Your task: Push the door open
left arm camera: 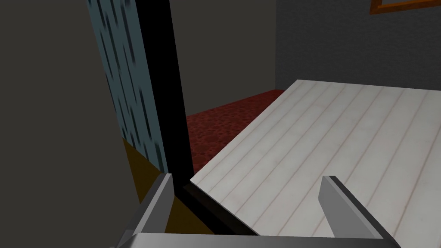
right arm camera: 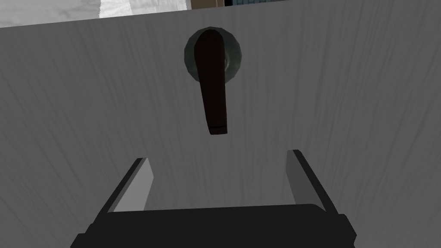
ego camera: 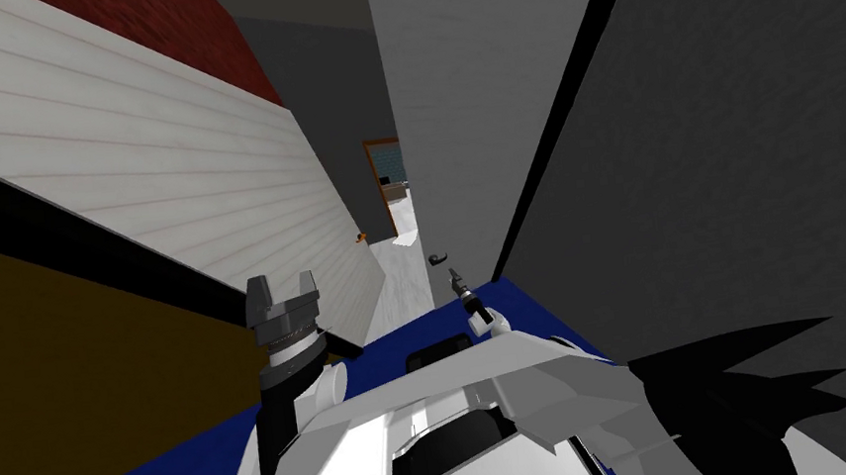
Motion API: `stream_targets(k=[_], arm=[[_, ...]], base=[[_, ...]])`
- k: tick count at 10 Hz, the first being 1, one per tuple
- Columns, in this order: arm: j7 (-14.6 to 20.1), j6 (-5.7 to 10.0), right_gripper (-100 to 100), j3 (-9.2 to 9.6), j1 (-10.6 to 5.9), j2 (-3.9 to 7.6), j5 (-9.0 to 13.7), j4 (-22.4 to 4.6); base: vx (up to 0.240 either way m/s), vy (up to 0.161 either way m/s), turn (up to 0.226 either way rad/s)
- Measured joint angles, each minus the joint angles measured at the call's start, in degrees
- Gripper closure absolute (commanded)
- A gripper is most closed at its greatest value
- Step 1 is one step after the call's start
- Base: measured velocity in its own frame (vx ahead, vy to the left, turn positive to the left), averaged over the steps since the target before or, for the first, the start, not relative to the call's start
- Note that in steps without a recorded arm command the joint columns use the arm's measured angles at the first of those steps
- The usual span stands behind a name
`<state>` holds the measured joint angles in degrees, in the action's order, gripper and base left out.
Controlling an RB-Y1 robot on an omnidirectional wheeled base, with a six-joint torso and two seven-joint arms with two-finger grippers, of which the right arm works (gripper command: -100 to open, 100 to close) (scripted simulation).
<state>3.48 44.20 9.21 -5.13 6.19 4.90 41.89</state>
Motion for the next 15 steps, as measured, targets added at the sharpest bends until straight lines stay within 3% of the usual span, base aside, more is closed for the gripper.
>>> stream_targets(k=[8,9,15], arm=[[-0.53,0.41,-100,-1.05,-0.62,-0.5,0.32,-1.21],[-0.55,0.4,100,-1.06,-0.64,-0.51,0.32,-1.21],[-0.55,0.32,100,-1.09,-0.83,-0.48,0.33,-1.15]], base=[[0.177,0.015,0.022],[-0.007,0.001,-0.003],[0.01,0.005,-0.001]])
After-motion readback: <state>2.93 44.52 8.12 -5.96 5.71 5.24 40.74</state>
